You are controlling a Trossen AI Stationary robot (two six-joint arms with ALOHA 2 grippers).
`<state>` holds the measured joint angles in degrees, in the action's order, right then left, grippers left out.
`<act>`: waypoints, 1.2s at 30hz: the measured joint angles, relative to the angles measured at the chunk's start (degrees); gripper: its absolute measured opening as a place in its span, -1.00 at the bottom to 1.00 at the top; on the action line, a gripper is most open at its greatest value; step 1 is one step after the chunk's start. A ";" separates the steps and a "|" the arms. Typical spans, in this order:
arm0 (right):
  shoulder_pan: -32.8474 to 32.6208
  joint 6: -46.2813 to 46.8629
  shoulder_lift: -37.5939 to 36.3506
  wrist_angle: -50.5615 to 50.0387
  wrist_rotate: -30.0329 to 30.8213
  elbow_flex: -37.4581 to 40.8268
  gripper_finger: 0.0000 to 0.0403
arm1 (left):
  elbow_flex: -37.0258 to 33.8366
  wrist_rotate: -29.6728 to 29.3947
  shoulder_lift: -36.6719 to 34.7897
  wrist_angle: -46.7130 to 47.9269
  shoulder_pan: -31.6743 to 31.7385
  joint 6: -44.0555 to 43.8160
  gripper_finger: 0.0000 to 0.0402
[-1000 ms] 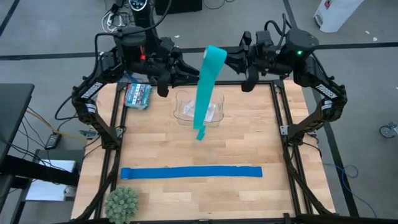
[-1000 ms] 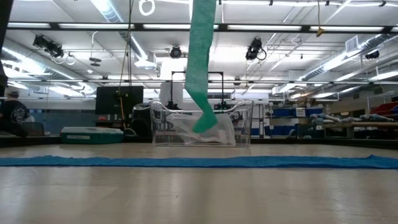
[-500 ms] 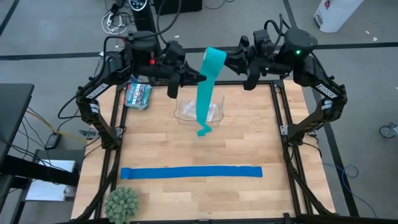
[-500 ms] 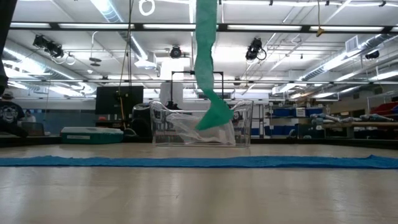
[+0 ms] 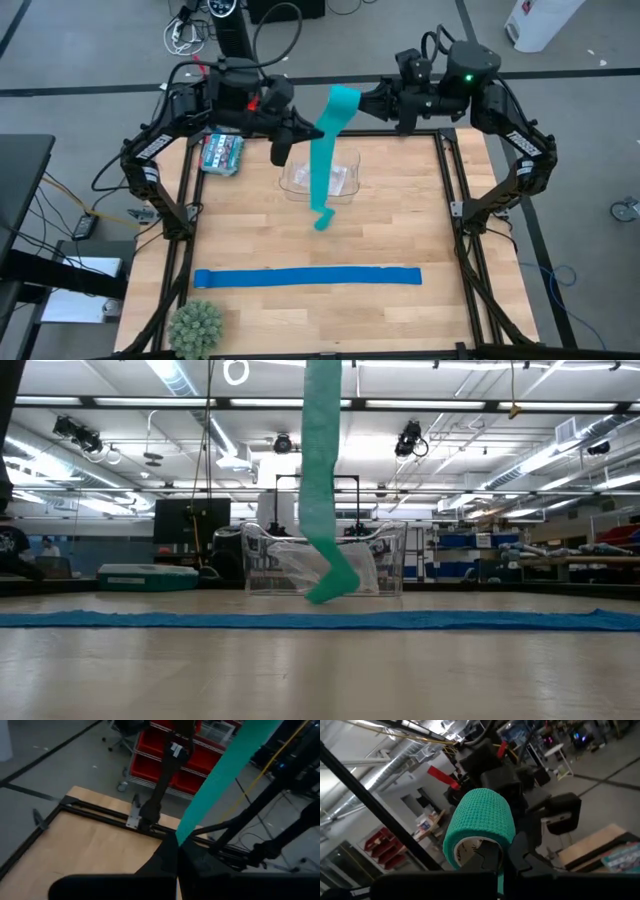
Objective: Roll bandage
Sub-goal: Roll the green bandage
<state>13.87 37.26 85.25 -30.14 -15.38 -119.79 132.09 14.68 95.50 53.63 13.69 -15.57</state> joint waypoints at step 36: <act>-2.55 7.55 2.89 9.74 -9.57 -0.02 -1.00 | 0.00 -4.12 1.21 -7.59 -0.04 -2.84 -0.98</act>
<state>11.32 44.81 88.15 -20.40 -24.95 -119.81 132.09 10.56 96.72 46.04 13.65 -18.41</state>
